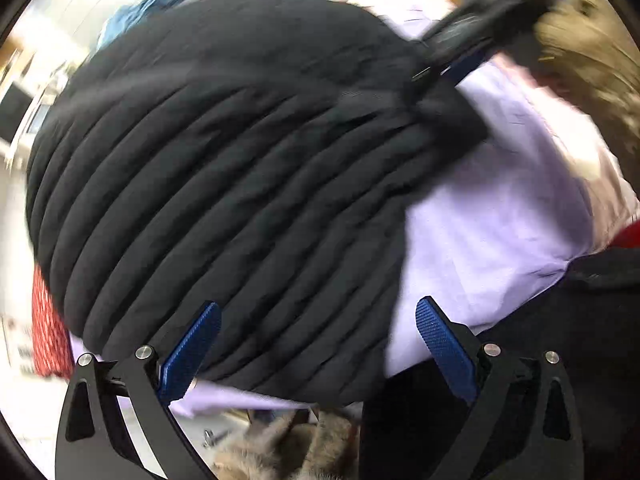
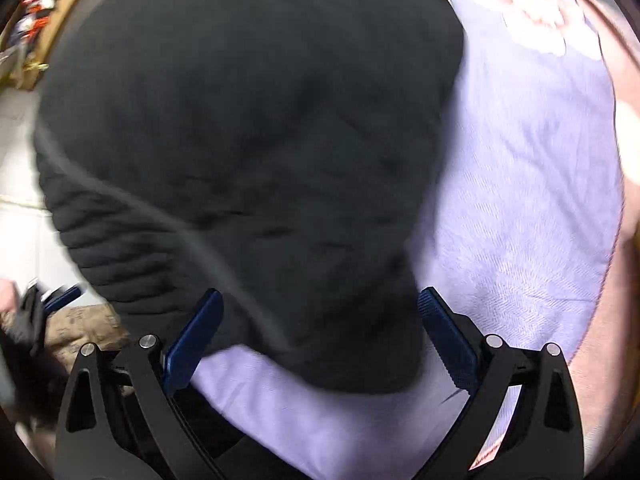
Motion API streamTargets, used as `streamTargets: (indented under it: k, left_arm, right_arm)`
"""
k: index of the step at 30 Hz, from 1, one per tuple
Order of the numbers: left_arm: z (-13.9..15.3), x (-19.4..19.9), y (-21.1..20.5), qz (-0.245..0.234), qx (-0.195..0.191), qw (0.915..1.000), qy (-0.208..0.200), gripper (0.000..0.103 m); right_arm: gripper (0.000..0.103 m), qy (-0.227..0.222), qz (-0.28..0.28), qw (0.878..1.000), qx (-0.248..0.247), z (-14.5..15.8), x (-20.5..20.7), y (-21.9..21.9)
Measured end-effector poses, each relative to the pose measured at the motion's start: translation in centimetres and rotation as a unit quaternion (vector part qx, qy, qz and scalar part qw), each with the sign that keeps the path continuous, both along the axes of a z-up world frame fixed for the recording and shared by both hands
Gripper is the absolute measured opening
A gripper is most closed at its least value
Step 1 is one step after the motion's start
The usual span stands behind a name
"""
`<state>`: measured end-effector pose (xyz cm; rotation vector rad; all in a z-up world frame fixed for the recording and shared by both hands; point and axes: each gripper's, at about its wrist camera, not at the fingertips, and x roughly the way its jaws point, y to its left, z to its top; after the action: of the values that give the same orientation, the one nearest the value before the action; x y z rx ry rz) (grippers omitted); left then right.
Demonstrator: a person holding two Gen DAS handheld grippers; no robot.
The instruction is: Fold large clothes
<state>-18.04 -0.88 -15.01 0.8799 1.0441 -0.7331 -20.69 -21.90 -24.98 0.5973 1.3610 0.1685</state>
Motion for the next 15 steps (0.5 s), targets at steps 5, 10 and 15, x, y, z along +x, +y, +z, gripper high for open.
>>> streamTargets:
  k: [5, 10, 15]
  left_arm:
    - [-0.5, -0.2, -5.1, 0.009, -0.001, 0.9986, -0.052, 0.096]
    - [0.6, 0.9, -8.3, 0.024, 0.026, 0.9774, -0.208, 0.096]
    - [3.9, 4.7, -9.4, 0.143, 0.002, 0.9688, -0.202, 0.078]
  right_arm:
    - [0.015, -0.033, -0.004, 0.975, 0.221, 2.5, 2.3, 0.9]
    - [0.015, -0.134, 0.03, 0.928, 0.347, 11.9, 7.3, 1.9]
    - [0.015, -0.18, 0.061, 0.882, 0.432, 17.4, 10.2, 4.5]
